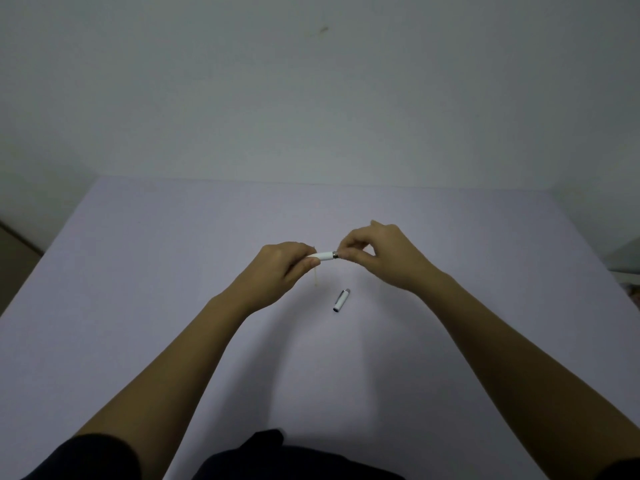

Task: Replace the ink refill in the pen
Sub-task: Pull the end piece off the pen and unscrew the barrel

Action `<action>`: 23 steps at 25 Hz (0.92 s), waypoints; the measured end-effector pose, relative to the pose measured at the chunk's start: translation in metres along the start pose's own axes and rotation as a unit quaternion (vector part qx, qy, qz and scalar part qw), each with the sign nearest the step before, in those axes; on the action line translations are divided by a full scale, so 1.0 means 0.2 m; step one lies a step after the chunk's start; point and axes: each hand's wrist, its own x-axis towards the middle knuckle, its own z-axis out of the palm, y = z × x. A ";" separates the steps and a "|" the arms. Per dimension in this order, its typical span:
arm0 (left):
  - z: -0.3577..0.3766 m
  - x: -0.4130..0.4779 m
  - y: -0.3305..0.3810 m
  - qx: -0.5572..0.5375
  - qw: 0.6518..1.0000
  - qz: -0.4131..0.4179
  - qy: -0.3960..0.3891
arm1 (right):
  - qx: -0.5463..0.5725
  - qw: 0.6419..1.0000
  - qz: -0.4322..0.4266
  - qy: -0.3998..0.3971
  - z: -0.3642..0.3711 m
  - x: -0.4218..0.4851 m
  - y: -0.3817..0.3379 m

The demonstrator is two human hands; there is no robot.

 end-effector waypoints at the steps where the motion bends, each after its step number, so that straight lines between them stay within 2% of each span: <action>1: 0.00 0.00 0.00 -0.001 1.000 -0.002 0.003 | 0.008 1.000 -0.016 0.008 0.00 0.00 0.00; 3: 0.00 0.00 0.00 -0.001 1.000 -0.002 0.010 | 0.014 1.000 -0.010 0.007 0.00 0.00 0.00; 5: 0.00 -0.01 0.00 -0.003 1.000 0.000 0.012 | 0.012 0.999 0.041 -0.023 0.00 0.00 0.00; 7: 0.01 -0.01 0.01 -0.004 1.000 0.001 0.011 | 0.012 0.998 0.056 -0.039 0.00 0.01 0.01; 10: 0.01 -0.01 0.01 -0.005 1.000 -0.003 0.017 | 0.044 0.999 0.017 0.001 0.00 0.01 0.01; 15: 0.01 -0.01 -0.01 -0.016 1.000 -0.012 0.022 | 0.117 0.984 0.132 -0.030 0.01 0.02 -0.01; 20: 0.02 -0.01 -0.01 -0.019 0.999 -0.017 0.028 | 0.137 0.986 0.090 0.011 0.00 0.01 -0.01; 23: 0.02 -0.01 -0.01 -0.024 0.999 -0.021 0.033 | 0.174 0.972 0.154 0.027 0.01 0.01 -0.02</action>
